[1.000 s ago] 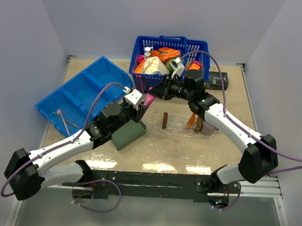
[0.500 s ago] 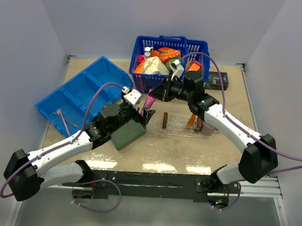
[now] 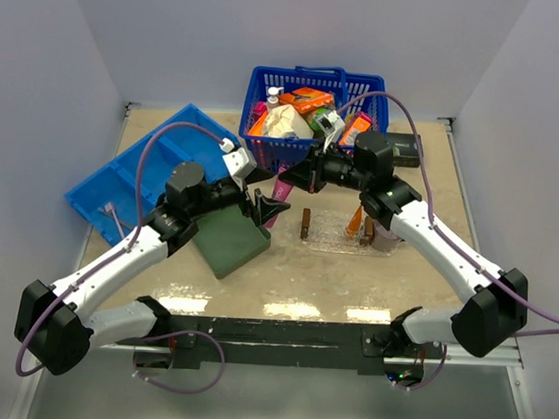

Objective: Prepare toiletry sets of a toothbrush and toothpaste on the tray

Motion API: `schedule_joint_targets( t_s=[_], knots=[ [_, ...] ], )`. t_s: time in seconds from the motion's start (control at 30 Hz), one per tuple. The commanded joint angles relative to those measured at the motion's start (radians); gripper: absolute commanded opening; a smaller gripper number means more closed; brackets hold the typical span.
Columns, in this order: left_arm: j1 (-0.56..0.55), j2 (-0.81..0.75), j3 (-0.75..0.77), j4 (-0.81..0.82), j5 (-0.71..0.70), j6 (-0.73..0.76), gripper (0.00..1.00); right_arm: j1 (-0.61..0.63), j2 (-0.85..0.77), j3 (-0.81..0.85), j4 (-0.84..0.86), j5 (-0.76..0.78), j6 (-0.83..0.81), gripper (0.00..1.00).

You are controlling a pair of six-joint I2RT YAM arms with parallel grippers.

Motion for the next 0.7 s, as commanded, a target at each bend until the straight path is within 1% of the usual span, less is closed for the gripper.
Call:
schedule_joint_targets(
  t_s=[0.0, 0.17, 0.27, 0.37, 0.4, 0.47, 0.6, 0.67],
  knots=[
    [0.017, 0.033, 0.062, 0.009, 0.268, -0.017, 0.98, -0.003, -0.057, 0.031, 0.020, -0.109, -0.073, 0.00],
    [0.017, 0.085, 0.094, -0.015, 0.383, -0.023, 0.93, -0.003, -0.079, 0.030, 0.043, -0.167, -0.081, 0.00],
    [0.020, 0.101, 0.096, 0.000, 0.418, -0.043, 0.88, -0.003, -0.082, 0.028, 0.049, -0.187, -0.084, 0.00],
    [0.020, 0.108, 0.096, 0.005, 0.440, -0.046, 0.79, -0.003, -0.085, 0.028, 0.046, -0.198, -0.089, 0.00],
    [0.019, 0.111, 0.096, 0.005, 0.440, -0.046, 0.73, -0.003, -0.087, 0.028, 0.046, -0.199, -0.089, 0.00],
    [0.020, 0.118, 0.096, 0.005, 0.448, -0.048, 0.68, -0.003, -0.093, 0.025, 0.046, -0.198, -0.090, 0.00],
    [0.020, 0.130, 0.096, 0.017, 0.455, -0.062, 0.47, -0.003, -0.094, 0.025, 0.048, -0.202, -0.092, 0.00],
    [0.020, 0.141, 0.097, 0.020, 0.460, -0.068, 0.41, -0.003, -0.094, 0.024, 0.048, -0.205, -0.093, 0.00]
  ],
)
